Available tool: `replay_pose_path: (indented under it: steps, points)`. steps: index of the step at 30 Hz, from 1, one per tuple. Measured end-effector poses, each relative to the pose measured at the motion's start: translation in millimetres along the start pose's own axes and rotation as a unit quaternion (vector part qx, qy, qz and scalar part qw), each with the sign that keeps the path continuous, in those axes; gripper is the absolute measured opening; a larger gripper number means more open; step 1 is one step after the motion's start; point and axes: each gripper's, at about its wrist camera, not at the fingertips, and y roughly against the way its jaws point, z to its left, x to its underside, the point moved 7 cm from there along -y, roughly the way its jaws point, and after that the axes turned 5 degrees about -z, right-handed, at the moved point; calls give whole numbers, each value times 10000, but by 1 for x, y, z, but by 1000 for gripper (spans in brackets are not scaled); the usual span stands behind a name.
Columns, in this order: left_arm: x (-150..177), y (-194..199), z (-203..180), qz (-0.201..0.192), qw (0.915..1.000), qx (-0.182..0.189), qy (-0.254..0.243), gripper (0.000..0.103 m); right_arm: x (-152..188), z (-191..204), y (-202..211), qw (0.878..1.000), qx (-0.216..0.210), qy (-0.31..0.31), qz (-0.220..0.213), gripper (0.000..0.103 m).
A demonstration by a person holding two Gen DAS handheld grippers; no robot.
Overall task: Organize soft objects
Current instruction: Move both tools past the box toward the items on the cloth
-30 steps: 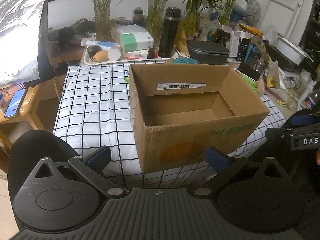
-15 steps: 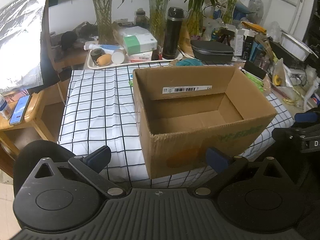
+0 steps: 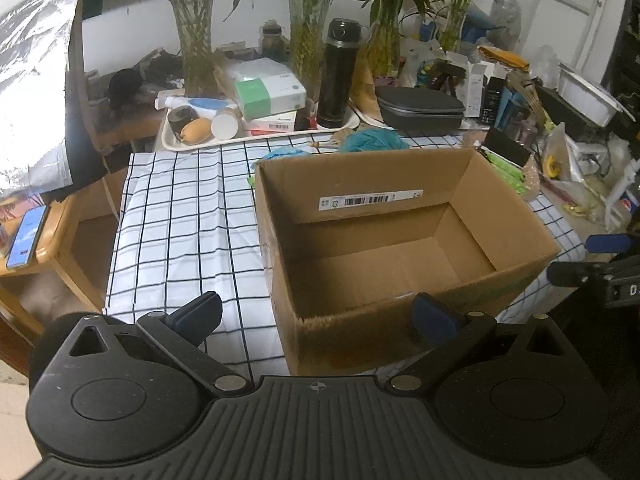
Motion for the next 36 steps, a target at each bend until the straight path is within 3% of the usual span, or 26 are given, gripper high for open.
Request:
replay_pose_path:
  steps: [10,15,25,36]
  points:
    - [-9,-11,-1,-2,10000,-1,-65,103,-5,-34,-11,9982,222,-534,-181,103]
    - [-20,-14,5,-158,9999,26,-28,103,-16,-42,-17,9982,231,-477,-289,103]
    - [-42,-30,29,-448,9980,148,412,103,-46,-56,-39,9985,28,-483,-264,103]
    - [-75,-60,57,-753,9947,214,660,103,-74,-87,-84,9947,64,-780,-669,103]
